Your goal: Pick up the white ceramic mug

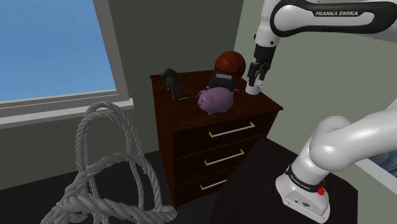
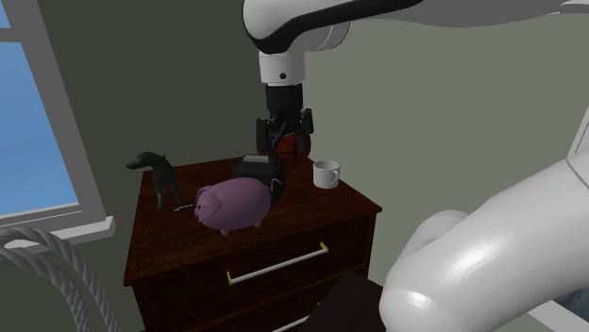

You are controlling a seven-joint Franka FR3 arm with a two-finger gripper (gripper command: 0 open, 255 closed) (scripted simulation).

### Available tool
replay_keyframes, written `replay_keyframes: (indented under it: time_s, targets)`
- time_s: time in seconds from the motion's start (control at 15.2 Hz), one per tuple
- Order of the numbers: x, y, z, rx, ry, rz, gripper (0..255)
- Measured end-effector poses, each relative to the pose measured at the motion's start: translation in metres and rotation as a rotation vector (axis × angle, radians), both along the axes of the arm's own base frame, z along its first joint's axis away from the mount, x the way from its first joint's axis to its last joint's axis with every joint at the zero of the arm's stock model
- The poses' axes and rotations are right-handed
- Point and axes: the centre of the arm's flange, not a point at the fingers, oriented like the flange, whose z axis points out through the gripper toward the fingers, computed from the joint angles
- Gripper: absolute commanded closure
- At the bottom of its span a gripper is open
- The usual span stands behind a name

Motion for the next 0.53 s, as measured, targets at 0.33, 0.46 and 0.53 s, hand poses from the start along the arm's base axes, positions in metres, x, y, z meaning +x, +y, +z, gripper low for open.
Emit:
replay_keyframes:
  time_s: [0.33,0.46,0.53]
  targets:
    - [0.021,-0.056,-0.025,-0.001,0.006,-0.001,0]
    - [0.030,-0.076,-0.035,-0.001,0.009,-0.002,0]
    - [0.036,-0.084,-0.042,-0.002,0.010,-0.002,0]
